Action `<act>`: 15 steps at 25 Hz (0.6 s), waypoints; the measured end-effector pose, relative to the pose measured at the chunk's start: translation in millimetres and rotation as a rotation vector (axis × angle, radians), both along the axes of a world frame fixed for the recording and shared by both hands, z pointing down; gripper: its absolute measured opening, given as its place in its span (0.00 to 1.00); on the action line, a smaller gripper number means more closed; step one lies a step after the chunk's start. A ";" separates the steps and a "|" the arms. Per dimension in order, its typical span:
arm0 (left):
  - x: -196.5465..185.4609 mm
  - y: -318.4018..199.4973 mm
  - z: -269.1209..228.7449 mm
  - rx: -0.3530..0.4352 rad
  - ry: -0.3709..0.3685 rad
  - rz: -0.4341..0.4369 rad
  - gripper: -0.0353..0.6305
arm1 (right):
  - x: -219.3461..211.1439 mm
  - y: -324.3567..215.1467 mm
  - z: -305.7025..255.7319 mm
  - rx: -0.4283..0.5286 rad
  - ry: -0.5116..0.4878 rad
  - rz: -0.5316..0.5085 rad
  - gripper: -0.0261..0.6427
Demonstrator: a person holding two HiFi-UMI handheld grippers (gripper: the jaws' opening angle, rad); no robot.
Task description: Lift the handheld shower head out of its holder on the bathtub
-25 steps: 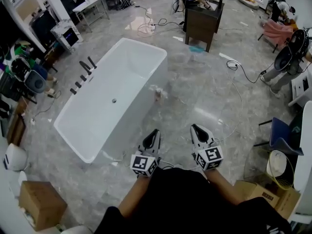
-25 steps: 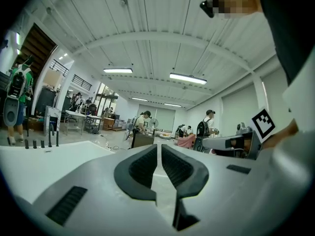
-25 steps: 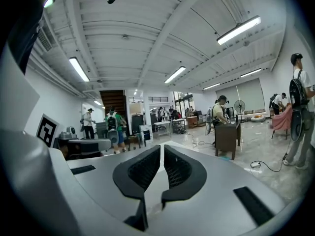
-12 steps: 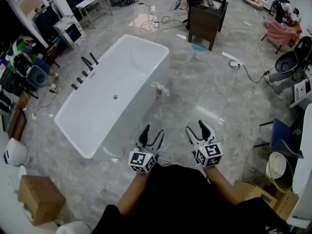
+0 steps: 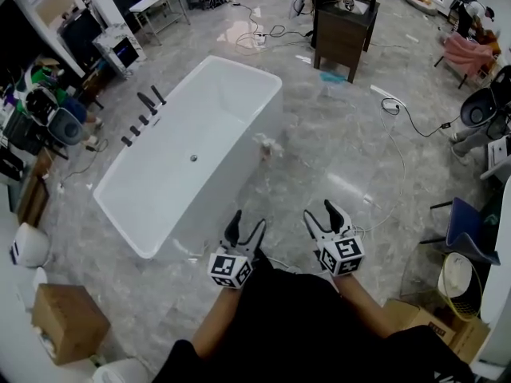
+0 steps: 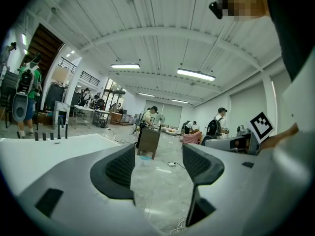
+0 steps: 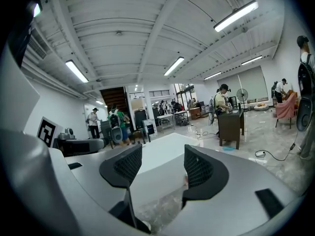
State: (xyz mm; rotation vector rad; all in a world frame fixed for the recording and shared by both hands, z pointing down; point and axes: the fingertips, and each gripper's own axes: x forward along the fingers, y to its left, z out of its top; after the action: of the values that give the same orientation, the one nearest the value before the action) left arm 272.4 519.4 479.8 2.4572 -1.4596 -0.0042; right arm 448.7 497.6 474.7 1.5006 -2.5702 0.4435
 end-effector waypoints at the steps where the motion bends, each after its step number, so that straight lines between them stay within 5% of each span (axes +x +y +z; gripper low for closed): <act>1: -5.2 -0.3 2.4 -0.008 0.001 -0.011 0.47 | -2.8 -0.4 1.0 -0.003 0.004 -0.007 0.39; 8: -32.6 -25.3 18.4 -0.040 0.017 -0.113 0.47 | -8.8 -21.3 15.0 -0.037 0.022 -0.039 0.39; 15: -44.3 -89.5 35.4 -0.041 0.046 -0.059 0.47 | -28.2 -78.6 23.3 -0.033 0.073 -0.028 0.39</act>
State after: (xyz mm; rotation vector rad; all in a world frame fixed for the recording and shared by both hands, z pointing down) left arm 228.1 429.9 515.2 2.3654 -1.4967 -0.0422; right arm 420.5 418.9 498.0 1.4402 -2.5121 0.4174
